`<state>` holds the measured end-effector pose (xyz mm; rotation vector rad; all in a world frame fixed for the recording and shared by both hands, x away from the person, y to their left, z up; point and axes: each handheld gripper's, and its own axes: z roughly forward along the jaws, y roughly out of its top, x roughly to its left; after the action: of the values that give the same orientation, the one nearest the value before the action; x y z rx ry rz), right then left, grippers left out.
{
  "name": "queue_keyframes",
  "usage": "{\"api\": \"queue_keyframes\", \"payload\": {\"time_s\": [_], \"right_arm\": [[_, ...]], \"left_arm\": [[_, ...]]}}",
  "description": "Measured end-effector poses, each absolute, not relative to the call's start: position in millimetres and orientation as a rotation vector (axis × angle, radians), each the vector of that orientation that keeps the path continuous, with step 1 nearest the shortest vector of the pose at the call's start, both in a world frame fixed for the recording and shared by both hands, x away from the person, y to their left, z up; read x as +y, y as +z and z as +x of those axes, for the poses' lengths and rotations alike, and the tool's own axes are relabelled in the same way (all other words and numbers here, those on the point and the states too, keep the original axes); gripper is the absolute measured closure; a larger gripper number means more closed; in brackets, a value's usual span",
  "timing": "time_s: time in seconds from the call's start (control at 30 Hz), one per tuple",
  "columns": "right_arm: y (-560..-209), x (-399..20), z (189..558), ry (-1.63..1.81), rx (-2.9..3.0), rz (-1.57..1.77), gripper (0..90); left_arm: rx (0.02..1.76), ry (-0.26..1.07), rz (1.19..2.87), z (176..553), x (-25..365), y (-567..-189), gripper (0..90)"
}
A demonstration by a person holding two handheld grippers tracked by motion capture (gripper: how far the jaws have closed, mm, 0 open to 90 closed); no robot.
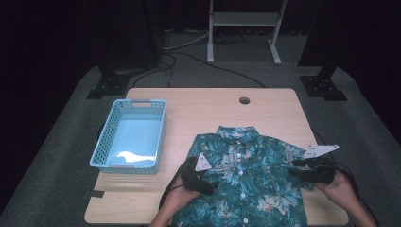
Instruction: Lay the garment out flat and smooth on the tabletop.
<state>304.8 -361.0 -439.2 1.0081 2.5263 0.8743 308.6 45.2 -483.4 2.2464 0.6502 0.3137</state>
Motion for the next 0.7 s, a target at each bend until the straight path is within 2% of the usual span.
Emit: {"api": "queue_keyframes", "payload": {"time_s": [0.33, 0.7], "right_arm": [[-455.5, -329.7, 285.2, 0.915, 2.62, 0.913, 44.7], [-467.1, -316.6, 270.4, 0.925, 2.627, 0.88, 40.8]], "left_arm": [[0.654, 0.314, 2.249, 308.3, 45.1, -483.2, 11.0], [0.662, 0.318, 2.247, 308.0, 44.2, -483.2, 10.8]]}}
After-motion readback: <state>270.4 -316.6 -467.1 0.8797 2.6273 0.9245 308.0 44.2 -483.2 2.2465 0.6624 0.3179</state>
